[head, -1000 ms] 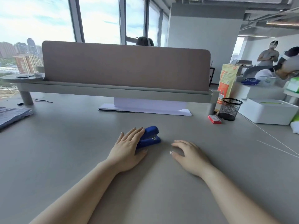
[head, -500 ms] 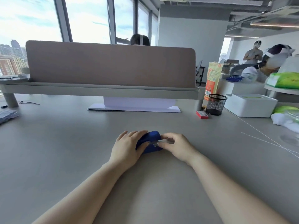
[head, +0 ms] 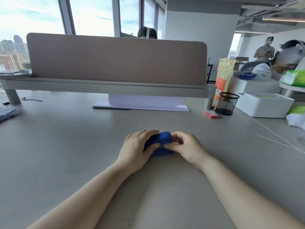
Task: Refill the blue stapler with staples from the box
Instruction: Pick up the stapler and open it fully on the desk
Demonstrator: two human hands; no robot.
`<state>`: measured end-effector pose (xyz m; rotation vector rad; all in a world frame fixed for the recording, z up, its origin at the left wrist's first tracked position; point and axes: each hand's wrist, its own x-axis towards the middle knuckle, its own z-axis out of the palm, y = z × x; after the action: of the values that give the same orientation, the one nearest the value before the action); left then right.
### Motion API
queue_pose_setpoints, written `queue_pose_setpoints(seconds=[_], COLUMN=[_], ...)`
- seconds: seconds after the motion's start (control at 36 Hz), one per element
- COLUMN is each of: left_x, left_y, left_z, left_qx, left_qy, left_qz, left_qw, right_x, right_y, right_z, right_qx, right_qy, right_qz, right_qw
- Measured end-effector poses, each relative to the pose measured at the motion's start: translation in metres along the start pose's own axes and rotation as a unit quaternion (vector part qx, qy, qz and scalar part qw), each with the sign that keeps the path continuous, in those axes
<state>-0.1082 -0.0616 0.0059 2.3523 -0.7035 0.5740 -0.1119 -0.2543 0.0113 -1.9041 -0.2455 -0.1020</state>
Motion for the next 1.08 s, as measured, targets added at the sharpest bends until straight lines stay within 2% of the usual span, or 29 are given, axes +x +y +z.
queue_pose_setpoints(seconds=[0.17, 0.31, 0.44, 0.58, 0.83, 0.97, 1.08], left_x=[0.002, 0.004, 0.002, -0.001, -0.002, -0.002, -0.001], left_y=[0.005, 0.007, 0.004, -0.005, -0.016, -0.022, -0.029], left_z=[0.000, -0.009, -0.019, -0.025, -0.028, -0.028, -0.031], left_qx=[0.012, -0.036, -0.094, -0.046, -0.079, -0.128, -0.126], left_qy=[0.021, 0.095, 0.105, 0.094, 0.112, 0.105, 0.113], left_qz=[0.015, -0.007, -0.021, -0.006, -0.002, -0.027, -0.032], left_qw=[1.000, 0.995, 0.990, 0.995, 0.991, 0.986, 0.985], right_x=[-0.005, -0.002, 0.000, -0.001, 0.001, 0.000, 0.001], right_y=[-0.005, -0.002, -0.002, -0.001, 0.003, 0.005, 0.009], right_z=[0.002, 0.001, -0.001, -0.008, -0.013, -0.014, -0.018], right_qx=[-0.040, -0.112, -0.243, -0.327, -0.399, -0.404, -0.381], right_qy=[0.026, 0.086, 0.162, 0.217, 0.267, 0.275, 0.272], right_qz=[-0.039, -0.075, -0.138, -0.197, -0.177, -0.150, -0.132], right_qw=[0.998, 0.987, 0.946, 0.898, 0.859, 0.859, 0.874])
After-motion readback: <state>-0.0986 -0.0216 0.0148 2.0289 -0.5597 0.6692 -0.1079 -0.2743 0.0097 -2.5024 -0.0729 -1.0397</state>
